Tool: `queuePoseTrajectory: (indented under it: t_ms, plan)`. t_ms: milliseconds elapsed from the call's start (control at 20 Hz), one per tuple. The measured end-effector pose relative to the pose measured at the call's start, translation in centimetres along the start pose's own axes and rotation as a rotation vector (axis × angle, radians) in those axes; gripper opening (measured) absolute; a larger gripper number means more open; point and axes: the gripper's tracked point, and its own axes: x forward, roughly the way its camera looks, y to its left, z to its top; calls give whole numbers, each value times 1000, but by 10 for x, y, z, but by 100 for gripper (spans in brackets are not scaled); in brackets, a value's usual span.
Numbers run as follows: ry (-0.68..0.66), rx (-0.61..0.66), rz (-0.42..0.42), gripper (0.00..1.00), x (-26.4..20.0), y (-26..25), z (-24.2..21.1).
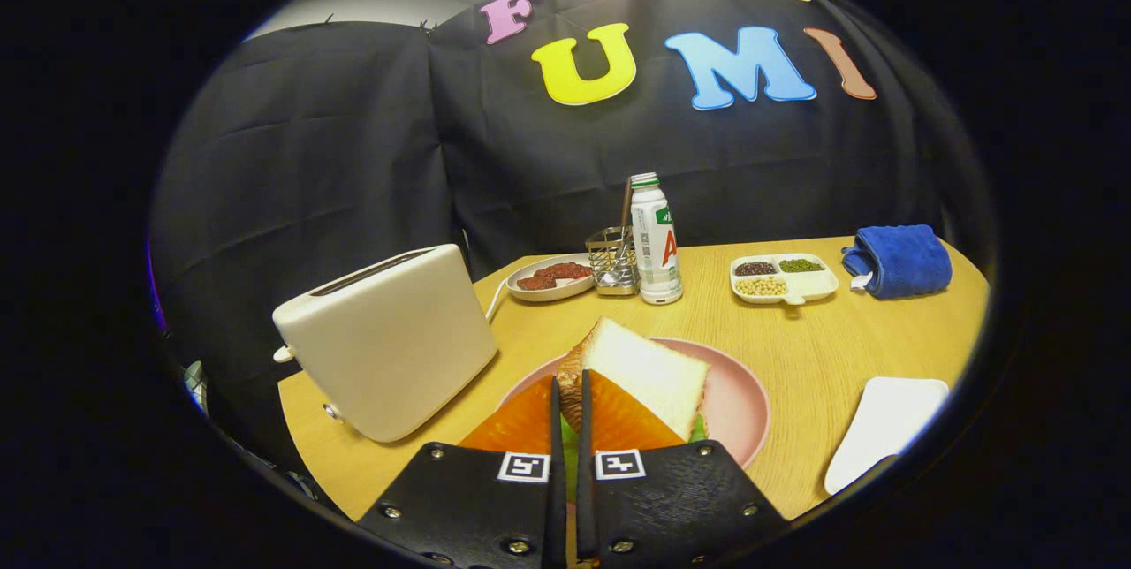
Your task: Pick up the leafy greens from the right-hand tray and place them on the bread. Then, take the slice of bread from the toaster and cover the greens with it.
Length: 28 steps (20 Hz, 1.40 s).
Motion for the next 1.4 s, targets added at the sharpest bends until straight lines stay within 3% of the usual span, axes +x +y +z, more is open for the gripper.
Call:
queuePoseTrajectory:
  t_ms: [600,850,900,1100,1200,1250,1300,1350,1400]
  plan:
    - [129,47,25,5,12,10,-34]
    - [116,-19,14,7,7,14,-32]
    - [132,-18,21,16,9,18,-37]
    - [120,-12,42,37,10,23,-34]
    - [109,-3,97,38,8,36,-33]
    - [100,-8,132,53,5,46,-33]
    - [86,-36,129,87,3,49,-31]
    - [72,-76,118,95,0,48,-29]
    - [59,-112,118,95,-2,49,-27]
